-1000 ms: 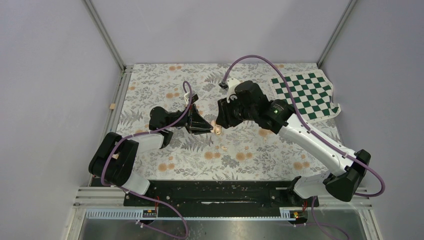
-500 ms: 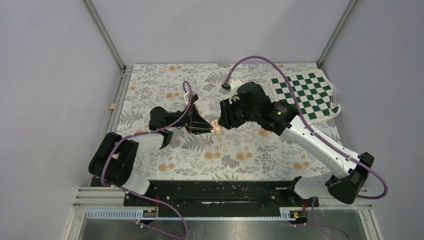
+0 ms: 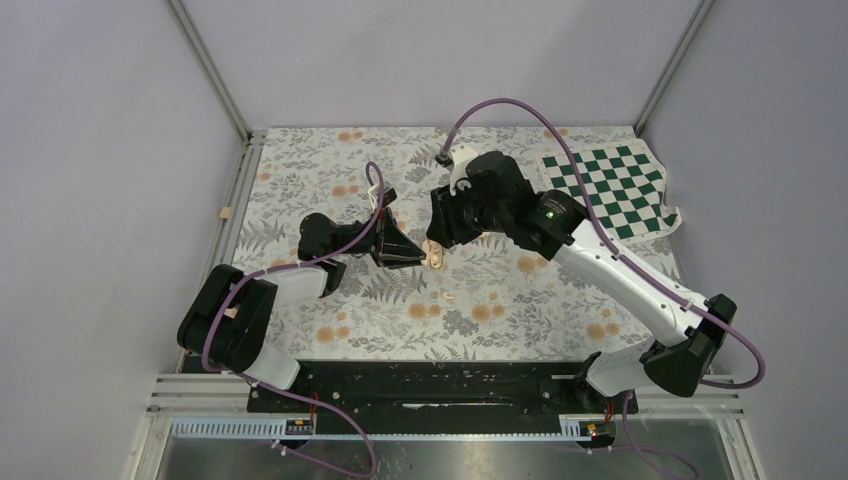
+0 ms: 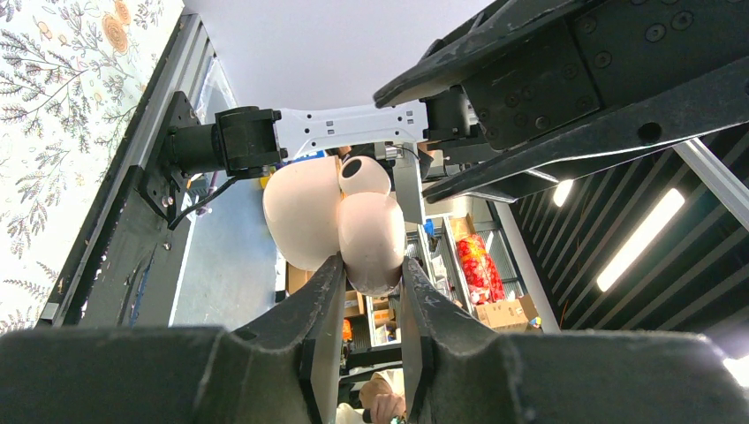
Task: Insert the wireless bluetooth earbuds into the charging case
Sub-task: Adjust the earbud with the charging case.
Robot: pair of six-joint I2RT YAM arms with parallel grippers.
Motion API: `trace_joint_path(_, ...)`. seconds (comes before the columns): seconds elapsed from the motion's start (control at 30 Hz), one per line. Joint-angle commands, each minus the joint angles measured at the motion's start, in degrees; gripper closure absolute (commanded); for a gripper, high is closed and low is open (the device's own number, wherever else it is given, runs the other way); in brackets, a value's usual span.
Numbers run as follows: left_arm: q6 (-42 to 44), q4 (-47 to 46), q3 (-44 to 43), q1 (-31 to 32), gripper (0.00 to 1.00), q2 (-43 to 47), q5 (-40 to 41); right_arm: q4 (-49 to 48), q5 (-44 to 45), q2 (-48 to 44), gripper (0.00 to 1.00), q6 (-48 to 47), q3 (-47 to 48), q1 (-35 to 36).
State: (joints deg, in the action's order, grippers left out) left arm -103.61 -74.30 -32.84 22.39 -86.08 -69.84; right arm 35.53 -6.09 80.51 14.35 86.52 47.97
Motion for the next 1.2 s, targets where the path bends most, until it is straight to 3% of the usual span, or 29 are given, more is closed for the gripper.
trace_joint_path(0.0,0.0,-4.2,-1.2,-0.3,1.00,1.5,0.0,0.6,0.7,1.0,0.54,0.1,2.4,0.5)
trace_joint_path(0.63,0.1,-4.6,-1.1,-0.2,1.00,1.6,-0.2,3.7,5.2,4.4,0.54,-1.7,4.2,0.5)
trace_joint_path(1.17,0.0,-5.0,-1.0,-0.2,1.00,1.2,-0.2,3.6,6.5,1.2,0.55,-1.3,1.2,0.5)
